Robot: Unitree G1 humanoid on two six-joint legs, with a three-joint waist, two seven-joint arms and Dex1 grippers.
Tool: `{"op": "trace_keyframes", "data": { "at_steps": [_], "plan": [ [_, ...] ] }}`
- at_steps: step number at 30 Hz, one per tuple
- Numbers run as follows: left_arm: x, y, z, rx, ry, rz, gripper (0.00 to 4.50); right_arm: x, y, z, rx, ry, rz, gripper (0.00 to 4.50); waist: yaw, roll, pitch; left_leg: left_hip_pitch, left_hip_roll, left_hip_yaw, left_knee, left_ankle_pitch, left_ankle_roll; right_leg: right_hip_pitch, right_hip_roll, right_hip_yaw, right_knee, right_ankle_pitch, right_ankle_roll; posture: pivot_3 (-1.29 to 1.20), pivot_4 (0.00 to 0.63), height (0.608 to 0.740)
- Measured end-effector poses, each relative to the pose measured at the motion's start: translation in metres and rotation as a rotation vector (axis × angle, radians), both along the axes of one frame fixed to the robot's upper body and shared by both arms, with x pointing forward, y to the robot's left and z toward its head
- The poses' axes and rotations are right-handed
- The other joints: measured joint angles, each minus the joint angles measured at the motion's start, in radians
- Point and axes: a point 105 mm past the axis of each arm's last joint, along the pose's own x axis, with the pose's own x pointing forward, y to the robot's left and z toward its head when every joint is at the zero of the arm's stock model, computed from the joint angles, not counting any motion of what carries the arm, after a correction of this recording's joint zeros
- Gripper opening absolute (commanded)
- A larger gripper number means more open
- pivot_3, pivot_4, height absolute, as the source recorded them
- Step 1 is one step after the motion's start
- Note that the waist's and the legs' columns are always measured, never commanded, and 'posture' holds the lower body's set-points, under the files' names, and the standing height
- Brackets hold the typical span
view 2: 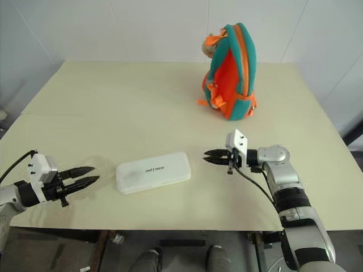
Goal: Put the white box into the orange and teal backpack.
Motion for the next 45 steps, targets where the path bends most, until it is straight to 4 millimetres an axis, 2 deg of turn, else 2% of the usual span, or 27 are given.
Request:
{"op": "trace_keyframes", "data": {
  "at_steps": [1, 3, 7, 11, 17, 22, 29, 38, 41, 45],
  "plan": [
    [-0.001, -0.004, -0.003, -0.002, 0.010, -0.010, 0.30, 0.001, 0.002, -0.001, -0.004, -0.004, 0.005, 0.00, 0.002, 0.000, 0.000, 0.000, 0.000, 0.000, 0.000, 0.000, 0.000, 0.000, 0.000, 0.000, 0.000, 0.000, 0.000, 0.00, 0.150, 0.740],
    [0.000, -0.010, -0.007, -0.018, 0.017, -0.006, 0.30, 0.005, 0.004, -0.004, -0.005, -0.006, -0.001, 0.00, 0.001, 0.000, 0.000, 0.001, 0.000, 0.000, 0.000, 0.000, 0.000, 0.000, 0.000, 0.000, 0.001, 0.000, 0.000, 0.00, 0.150, 0.740],
    [0.007, -0.024, -0.015, -0.083, 0.024, 0.033, 0.30, 0.008, 0.007, -0.023, -0.013, 0.048, -0.020, 0.00, -0.002, 0.000, 0.000, 0.001, 0.000, 0.000, 0.000, 0.000, 0.000, 0.000, 0.000, 0.000, 0.001, 0.001, 0.000, 0.00, 0.150, 0.740],
    [0.010, -0.041, -0.016, -0.093, 0.034, -0.006, 0.30, 0.006, 0.017, -0.026, 0.004, 0.052, 0.005, 0.00, -0.003, 0.000, 0.000, 0.001, 0.000, 0.000, 0.000, 0.000, 0.000, 0.000, 0.001, 0.001, 0.002, 0.001, 0.000, 0.00, 0.150, 0.740],
    [0.018, -0.055, -0.015, -0.089, 0.016, -0.058, 0.30, -0.007, 0.026, -0.035, 0.023, 0.066, 0.035, 0.00, 0.000, 0.000, 0.000, 0.002, 0.000, 0.000, 0.001, 0.000, 0.000, 0.001, 0.001, 0.001, 0.002, 0.001, 0.000, 0.00, 0.150, 0.740],
    [0.029, -0.063, -0.014, -0.094, -0.002, -0.093, 0.30, -0.022, 0.021, -0.037, 0.008, 0.083, 0.044, 0.00, 0.001, 0.000, 0.000, 0.002, 0.000, 0.000, 0.001, 0.000, 0.000, 0.001, 0.001, 0.001, 0.003, 0.001, 0.000, 0.00, 0.150, 0.740],
    [0.032, -0.055, -0.011, -0.078, -0.023, -0.048, 0.30, -0.028, 0.005, -0.040, -0.027, 0.102, 0.004, 0.00, -0.006, 0.000, 0.000, 0.002, 0.001, 0.001, 0.002, 0.000, 0.000, 0.001, 0.001, 0.001, 0.002, 0.001, 0.000, 0.00, 0.150, 0.740],
    [0.014, -0.014, -0.012, -0.008, 0.036, 0.110, 0.30, -0.025, 0.009, -0.039, -0.013, 0.093, -0.008, 0.00, -0.002, 0.000, 0.000, 0.002, 0.001, 0.001, 0.001, 0.000, 0.000, 0.001, 0.001, 0.001, 0.001, 0.001, -0.001, 0.00, 0.150, 0.740],
    [0.012, -0.013, -0.014, -0.011, 0.053, 0.118, 0.30, -0.022, 0.015, -0.035, 0.001, 0.082, -0.001, 0.00, 0.001, -0.001, 0.000, 0.002, 0.001, 0.001, 0.001, 0.000, 0.000, 0.001, 0.001, 0.001, 0.000, 0.001, -0.001, 0.00, 0.150, 0.740],
    [0.017, -0.032, -0.018, -0.042, 0.058, 0.068, 0.30, -0.019, 0.018, -0.035, 0.006, 0.075, -0.001, 0.00, 0.002, -0.001, 0.000, 0.002, 0.001, 0.001, 0.001, 0.000, 0.000, 0.001, 0.001, 0.001, 0.000, 0.001, -0.001, 0.00, 0.150, 0.740]
  ]
}}
